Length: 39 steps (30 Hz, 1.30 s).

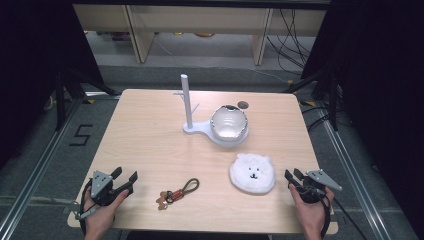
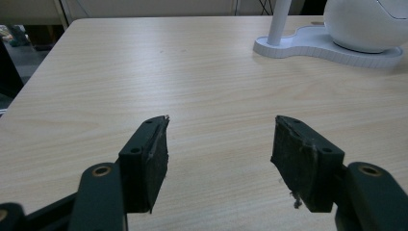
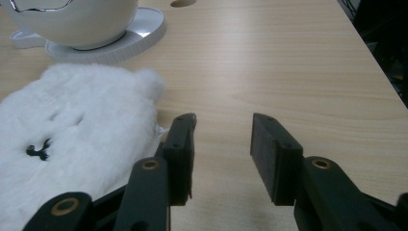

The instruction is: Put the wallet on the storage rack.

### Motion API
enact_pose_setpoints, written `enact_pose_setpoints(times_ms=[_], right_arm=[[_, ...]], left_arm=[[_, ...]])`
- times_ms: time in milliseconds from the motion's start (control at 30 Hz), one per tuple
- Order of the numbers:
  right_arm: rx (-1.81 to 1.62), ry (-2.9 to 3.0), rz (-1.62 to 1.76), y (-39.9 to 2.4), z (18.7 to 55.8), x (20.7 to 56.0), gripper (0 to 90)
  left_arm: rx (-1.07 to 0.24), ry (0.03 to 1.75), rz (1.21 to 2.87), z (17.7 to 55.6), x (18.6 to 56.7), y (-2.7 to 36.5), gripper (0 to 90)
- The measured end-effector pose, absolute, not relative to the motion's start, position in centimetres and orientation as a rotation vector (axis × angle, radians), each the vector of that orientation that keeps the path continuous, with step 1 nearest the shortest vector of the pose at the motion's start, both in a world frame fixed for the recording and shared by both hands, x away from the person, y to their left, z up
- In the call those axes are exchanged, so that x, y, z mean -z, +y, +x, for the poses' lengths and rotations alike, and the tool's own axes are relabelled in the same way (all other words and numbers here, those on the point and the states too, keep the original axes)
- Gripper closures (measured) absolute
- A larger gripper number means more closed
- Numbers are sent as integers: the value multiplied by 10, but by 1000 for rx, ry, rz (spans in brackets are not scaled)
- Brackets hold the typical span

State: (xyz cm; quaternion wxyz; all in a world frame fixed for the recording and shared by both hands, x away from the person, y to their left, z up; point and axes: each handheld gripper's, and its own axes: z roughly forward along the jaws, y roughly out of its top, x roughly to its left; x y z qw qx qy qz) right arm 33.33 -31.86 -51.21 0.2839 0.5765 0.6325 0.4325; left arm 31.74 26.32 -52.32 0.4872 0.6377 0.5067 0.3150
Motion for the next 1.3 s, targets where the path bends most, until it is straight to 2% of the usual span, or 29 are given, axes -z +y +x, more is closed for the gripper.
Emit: enact_pose_setpoints(times_ms=[667,933,1300], right_arm=[[-1078,1848,1574,-306,339,480,601],[-1036,1965,1645,-299,349,469,554],[-950,2108,1734,-292,368,460,554]], left_arm=[[-740,1203,1605,322,521,254,365],[-729,1187,1618,324,524,250,365],[-728,1183,1619,324,523,250,365]])
